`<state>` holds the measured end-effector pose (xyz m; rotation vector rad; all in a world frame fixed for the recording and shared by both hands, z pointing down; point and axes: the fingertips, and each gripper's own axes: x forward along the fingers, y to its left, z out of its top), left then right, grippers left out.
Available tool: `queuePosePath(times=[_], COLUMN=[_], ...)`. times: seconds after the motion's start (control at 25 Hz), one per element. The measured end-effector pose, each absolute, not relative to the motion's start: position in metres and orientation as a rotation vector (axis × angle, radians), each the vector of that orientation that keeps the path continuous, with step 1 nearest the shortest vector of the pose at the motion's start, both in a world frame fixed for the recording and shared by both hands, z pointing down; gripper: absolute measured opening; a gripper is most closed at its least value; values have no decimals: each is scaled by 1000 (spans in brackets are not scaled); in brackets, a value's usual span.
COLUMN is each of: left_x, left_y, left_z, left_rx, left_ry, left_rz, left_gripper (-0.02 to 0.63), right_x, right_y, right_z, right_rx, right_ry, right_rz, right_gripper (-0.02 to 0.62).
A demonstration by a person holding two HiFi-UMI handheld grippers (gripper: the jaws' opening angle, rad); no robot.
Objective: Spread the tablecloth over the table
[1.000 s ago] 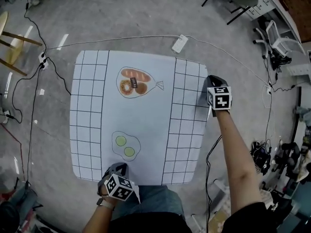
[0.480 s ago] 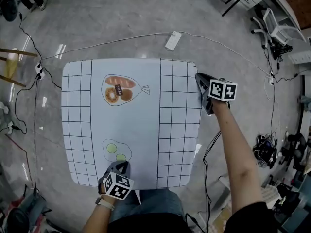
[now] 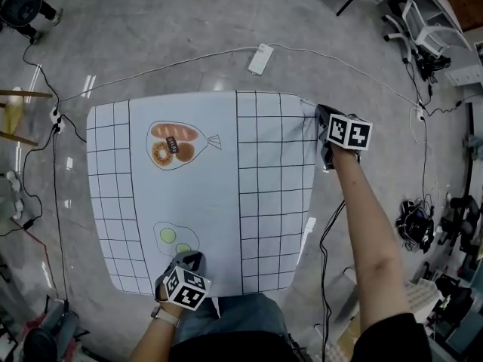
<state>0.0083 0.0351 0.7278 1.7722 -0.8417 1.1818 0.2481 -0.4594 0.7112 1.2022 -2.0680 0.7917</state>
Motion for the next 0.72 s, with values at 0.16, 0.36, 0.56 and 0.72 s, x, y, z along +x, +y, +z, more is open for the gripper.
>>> queuePosePath(times=[0.16,0.36,0.56,0.72], left_x=[9,8,8,16], left_y=[34,33,34,38], left_z=[728,728,728,726], left_rx=[1777,1780,1790,1808], left_ry=[-824,-819,-836,-798], left_rz=[1176,1172,1166,1204], left_gripper=[14,14,14,14], right_x=[263,281,239,172], right_y=[-459,-465,-443,-402], right_z=[726,726,691,683], right_rx=[1218,1364,1205,904], right_ry=[-2021,-1952,-2098,-2148], right_rz=[787,833,616,323], right_gripper=[9,12,11,11])
